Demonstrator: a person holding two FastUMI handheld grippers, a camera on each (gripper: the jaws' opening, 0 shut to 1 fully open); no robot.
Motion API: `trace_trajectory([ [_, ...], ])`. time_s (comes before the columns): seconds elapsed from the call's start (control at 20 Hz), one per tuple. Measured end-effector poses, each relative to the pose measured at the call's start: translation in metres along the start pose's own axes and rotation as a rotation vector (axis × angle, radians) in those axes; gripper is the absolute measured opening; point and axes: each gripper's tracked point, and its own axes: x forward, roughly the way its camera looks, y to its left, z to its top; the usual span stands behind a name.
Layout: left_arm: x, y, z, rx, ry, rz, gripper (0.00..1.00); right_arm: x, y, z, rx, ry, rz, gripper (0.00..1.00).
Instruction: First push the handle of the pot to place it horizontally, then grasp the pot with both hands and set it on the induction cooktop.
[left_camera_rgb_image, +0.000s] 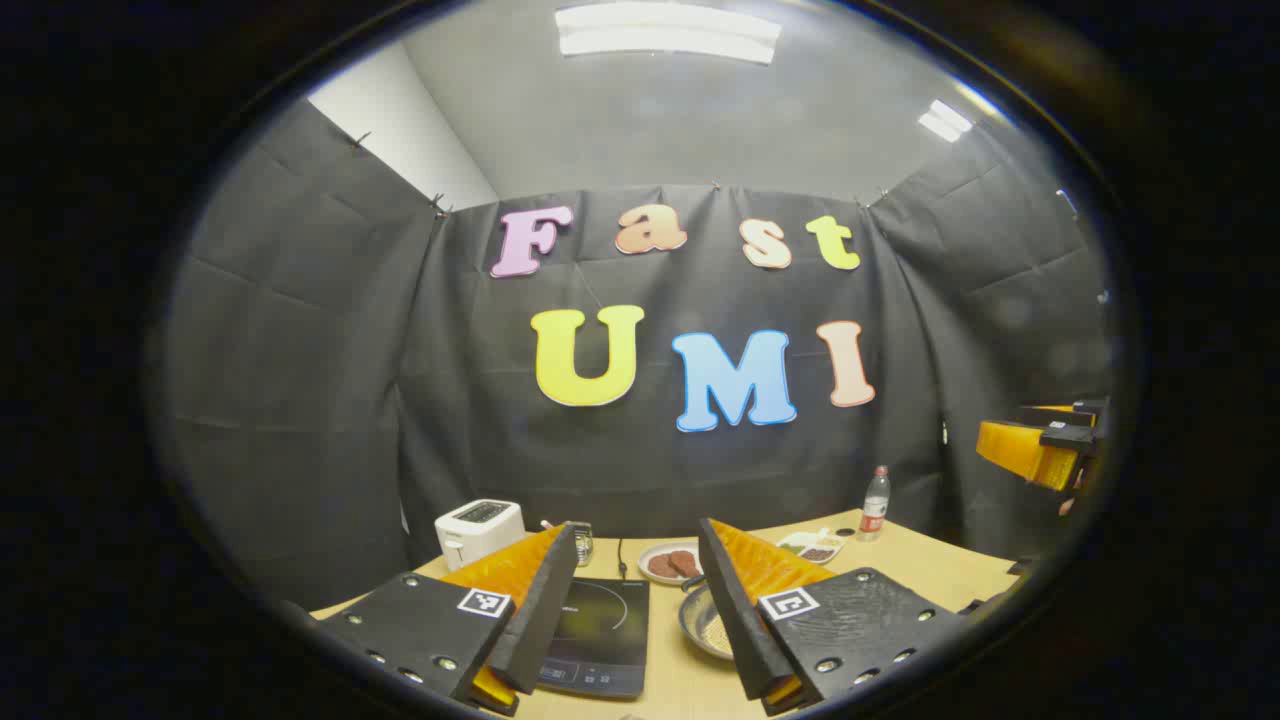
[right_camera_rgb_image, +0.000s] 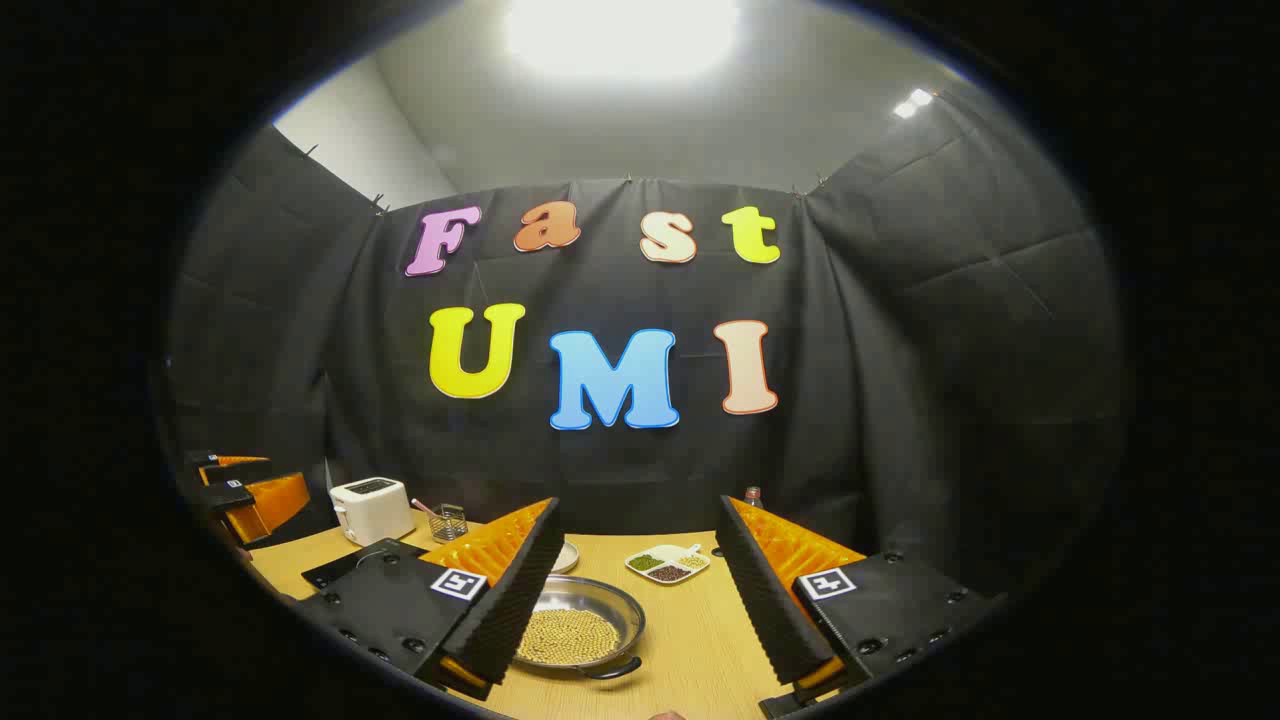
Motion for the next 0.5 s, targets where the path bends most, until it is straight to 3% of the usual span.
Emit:
trace_trajectory([
  [0.35, -0.009, 0.014, -0.003, -0.003, 0.006, 0.023, 0.72, -0.002, 0.003, -0.001, -0.008, 0.001, -0.004, 0.97],
  [0.5, -0.007, 0.015, 0.002, -0.001, 0.000, 0.021, 0.75, -0.004, 0.005, -0.001, -0.008, 0.002, -0.005, 0.95],
])
